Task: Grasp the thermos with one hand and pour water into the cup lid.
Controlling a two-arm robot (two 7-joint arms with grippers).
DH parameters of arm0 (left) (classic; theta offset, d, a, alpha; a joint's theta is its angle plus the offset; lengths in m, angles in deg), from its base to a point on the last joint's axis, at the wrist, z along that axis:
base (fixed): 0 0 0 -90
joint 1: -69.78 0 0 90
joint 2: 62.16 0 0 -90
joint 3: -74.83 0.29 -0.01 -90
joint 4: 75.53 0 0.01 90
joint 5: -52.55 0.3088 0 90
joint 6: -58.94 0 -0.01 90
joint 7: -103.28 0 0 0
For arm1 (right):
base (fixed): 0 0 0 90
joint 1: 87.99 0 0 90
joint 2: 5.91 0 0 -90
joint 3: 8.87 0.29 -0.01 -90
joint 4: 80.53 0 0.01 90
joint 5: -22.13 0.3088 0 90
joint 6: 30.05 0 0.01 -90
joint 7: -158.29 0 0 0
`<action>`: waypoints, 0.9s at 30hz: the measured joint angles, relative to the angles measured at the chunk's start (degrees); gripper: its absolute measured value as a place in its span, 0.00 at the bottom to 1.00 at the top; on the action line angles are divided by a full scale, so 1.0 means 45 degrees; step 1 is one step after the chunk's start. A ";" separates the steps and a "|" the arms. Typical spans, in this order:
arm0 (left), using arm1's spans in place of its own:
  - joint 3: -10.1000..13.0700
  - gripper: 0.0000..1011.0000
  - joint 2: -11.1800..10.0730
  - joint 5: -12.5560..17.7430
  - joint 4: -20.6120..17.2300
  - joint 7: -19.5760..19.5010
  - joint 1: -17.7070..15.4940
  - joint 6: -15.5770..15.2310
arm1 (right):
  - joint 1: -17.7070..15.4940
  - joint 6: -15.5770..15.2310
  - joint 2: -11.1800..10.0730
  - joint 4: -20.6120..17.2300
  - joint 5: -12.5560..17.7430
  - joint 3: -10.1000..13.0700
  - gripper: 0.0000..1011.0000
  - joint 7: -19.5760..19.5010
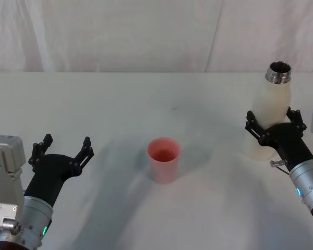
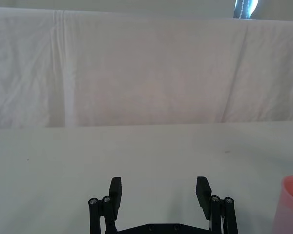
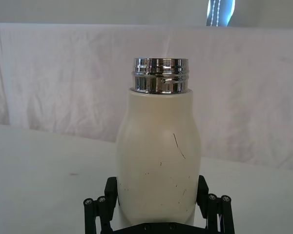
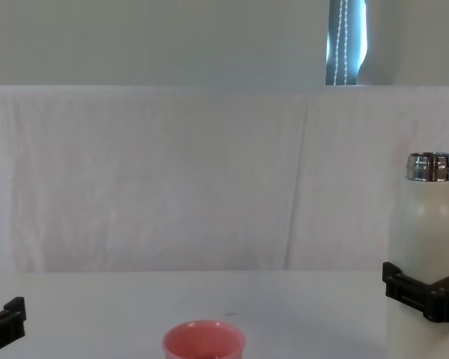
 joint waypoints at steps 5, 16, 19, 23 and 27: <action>0.0000 0.99 0.0000 -0.0001 0.0000 0.0000 0.0000 0.0001 | -0.0001 -0.0001 0.0000 -0.0003 -0.0001 0.0000 0.99 0.0000; 0.0000 0.99 0.0000 0.0000 0.0000 0.0000 0.0000 0.0000 | -0.0183 -0.0003 -0.0125 -0.0296 0.0088 0.0066 0.99 0.0098; 0.0000 0.99 0.0001 0.0000 0.0000 0.0000 0.0000 0.0000 | -0.0232 -0.0003 -0.0150 -0.0359 0.0102 0.0085 0.99 0.0101; 0.0000 0.99 0.0001 0.0000 -0.0001 0.0000 0.0000 0.0000 | -0.0334 -0.0023 -0.0196 -0.0460 0.0146 0.0126 0.99 0.0105; 0.0000 0.99 0.0000 -0.0001 0.0000 0.0000 0.0000 0.0000 | -0.0422 -0.0059 -0.0250 -0.0558 0.0177 0.0144 0.99 0.0134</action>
